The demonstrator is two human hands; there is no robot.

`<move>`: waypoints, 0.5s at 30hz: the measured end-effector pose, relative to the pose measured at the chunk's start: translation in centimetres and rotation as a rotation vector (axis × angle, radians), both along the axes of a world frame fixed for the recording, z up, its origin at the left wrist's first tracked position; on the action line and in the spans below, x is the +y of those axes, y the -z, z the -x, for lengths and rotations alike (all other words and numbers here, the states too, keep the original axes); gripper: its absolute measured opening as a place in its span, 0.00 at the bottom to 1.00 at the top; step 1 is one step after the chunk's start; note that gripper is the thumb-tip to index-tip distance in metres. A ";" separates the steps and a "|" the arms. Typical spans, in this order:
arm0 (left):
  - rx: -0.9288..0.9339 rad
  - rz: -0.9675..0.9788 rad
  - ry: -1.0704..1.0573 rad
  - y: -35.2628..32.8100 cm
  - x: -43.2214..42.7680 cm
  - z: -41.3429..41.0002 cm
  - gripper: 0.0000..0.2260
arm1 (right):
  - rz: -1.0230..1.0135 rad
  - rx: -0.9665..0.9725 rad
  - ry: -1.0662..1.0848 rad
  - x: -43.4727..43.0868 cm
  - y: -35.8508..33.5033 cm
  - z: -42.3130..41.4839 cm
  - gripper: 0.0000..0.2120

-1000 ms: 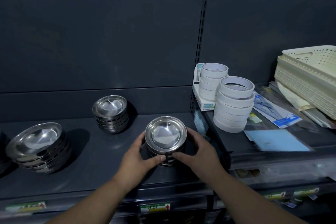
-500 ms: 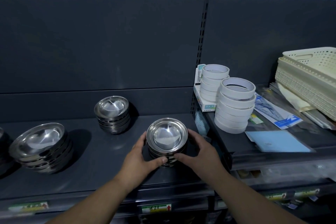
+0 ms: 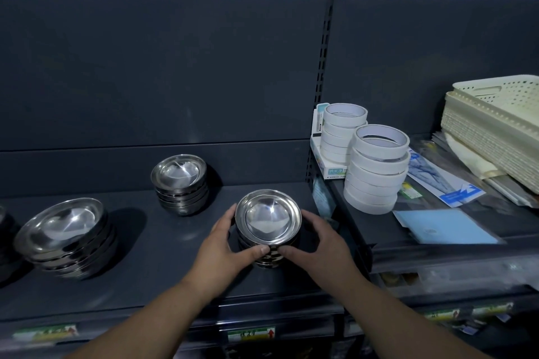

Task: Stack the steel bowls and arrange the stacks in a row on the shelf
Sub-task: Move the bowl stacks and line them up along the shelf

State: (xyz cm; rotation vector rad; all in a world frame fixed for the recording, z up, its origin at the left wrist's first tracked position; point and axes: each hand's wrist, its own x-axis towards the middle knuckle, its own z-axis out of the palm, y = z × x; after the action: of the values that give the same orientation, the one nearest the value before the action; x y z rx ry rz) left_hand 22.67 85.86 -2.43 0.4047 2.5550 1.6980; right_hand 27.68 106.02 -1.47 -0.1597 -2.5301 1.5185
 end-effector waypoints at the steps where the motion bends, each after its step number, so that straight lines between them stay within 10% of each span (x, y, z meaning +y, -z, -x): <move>1: 0.000 -0.001 -0.003 0.0 0.0 0.0 0.43 | 0.003 0.000 0.000 0.0 0.1 0.0 0.36; 15: -0.136 -0.047 -0.001 2.7 0.0 -1.5 0.52 | 0.014 -0.128 -0.075 0.4 2.9 -0.2 0.40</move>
State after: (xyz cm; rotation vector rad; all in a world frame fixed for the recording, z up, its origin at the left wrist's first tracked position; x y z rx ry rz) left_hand 24.22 85.90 -5.16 0.2799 2.4251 1.7249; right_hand 27.85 106.41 -4.37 -0.1714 -2.6526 1.6026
